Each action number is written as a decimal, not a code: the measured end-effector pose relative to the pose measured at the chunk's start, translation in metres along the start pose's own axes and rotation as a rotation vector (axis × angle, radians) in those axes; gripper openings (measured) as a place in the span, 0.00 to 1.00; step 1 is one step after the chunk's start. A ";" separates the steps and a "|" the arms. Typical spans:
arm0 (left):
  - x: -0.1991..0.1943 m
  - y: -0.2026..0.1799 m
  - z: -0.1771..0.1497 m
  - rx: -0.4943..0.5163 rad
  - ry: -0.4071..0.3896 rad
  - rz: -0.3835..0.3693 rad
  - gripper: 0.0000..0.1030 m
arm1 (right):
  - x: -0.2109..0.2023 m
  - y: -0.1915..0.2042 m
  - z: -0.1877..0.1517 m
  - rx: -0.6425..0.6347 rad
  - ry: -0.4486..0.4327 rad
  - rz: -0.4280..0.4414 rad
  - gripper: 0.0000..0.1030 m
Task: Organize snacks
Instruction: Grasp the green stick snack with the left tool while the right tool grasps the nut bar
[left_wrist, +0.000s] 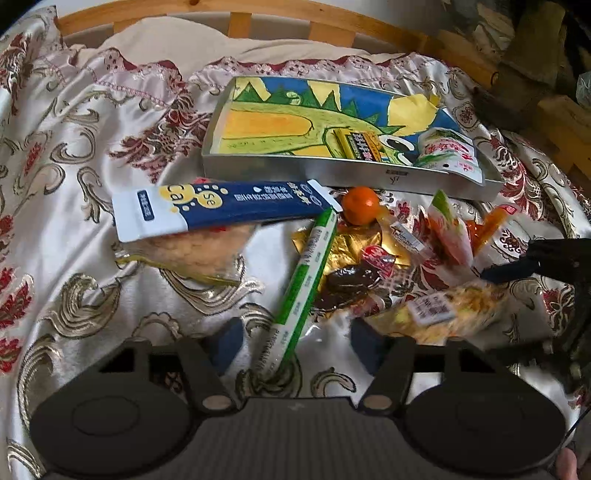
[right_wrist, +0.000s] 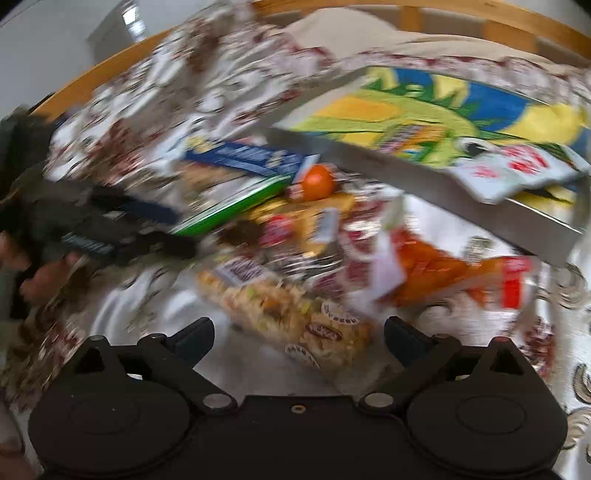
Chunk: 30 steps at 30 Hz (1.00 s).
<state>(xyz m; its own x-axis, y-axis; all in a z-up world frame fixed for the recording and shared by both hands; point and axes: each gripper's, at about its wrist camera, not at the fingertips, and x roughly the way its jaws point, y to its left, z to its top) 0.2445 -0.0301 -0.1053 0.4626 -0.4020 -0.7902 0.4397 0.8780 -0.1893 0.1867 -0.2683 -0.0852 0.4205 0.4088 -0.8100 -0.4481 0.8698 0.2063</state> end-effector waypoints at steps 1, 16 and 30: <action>0.000 0.001 0.000 -0.007 0.000 -0.002 0.57 | -0.002 0.005 -0.001 -0.020 0.006 0.020 0.95; 0.006 0.009 0.014 -0.026 -0.067 0.000 0.51 | 0.012 0.038 0.002 -0.155 -0.051 -0.030 0.87; 0.017 0.000 0.024 0.074 0.033 0.011 0.23 | 0.023 0.066 0.003 -0.181 -0.008 -0.083 0.59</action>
<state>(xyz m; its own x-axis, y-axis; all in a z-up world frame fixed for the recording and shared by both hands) 0.2711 -0.0434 -0.1048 0.4427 -0.3830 -0.8108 0.4914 0.8600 -0.1379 0.1691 -0.2008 -0.0884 0.4680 0.3408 -0.8154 -0.5457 0.8372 0.0367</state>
